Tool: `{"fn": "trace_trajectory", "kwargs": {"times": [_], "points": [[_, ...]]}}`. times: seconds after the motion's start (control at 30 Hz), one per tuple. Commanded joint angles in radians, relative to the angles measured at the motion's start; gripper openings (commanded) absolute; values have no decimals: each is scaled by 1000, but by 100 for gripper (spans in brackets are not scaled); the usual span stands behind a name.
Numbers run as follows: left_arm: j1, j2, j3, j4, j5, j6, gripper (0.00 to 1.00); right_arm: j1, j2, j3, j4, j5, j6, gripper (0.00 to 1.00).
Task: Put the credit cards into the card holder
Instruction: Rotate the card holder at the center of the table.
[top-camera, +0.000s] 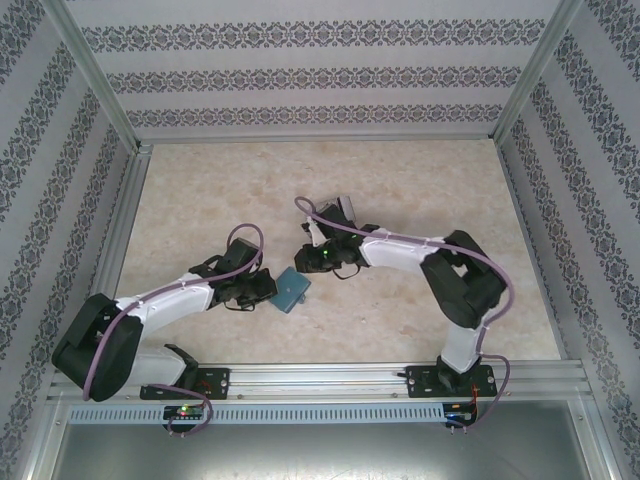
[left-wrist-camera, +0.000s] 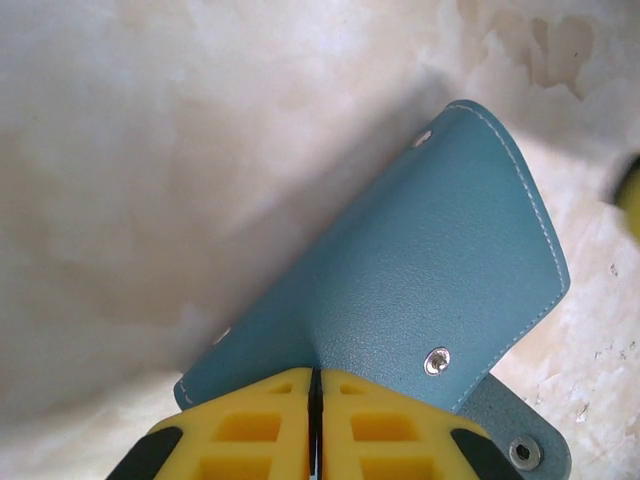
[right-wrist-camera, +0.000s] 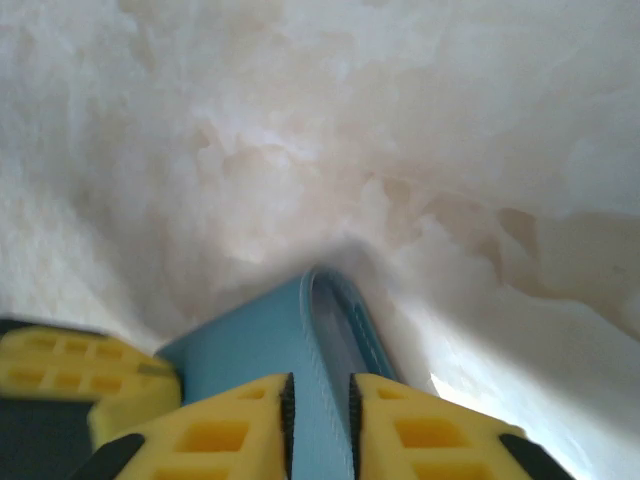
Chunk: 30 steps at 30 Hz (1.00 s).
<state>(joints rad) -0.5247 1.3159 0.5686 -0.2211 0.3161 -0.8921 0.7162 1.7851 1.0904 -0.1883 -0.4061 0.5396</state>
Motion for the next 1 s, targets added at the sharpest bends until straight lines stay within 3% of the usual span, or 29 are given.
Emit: {"fn": "trace_trajectory", "kwargs": {"times": [0.0, 0.1, 0.3, 0.57, 0.97], "points": [[-13, 54, 32, -25, -53, 6, 11, -11, -121, 39, -229, 60, -191, 34], [-15, 102, 53, 11, -42, 7, 10, -3, -162, 49, -379, 94, -283, 38], [-46, 141, 63, 34, -51, -5, 7, 28, -199, 25, -482, 78, -341, 40], [-51, 116, 57, 20, -66, -10, 7, 134, -134, 43, -403, 120, -255, 43], [-55, 88, 24, 27, -81, -21, 6, 179, -46, 121, -430, 259, -101, 46]]}}
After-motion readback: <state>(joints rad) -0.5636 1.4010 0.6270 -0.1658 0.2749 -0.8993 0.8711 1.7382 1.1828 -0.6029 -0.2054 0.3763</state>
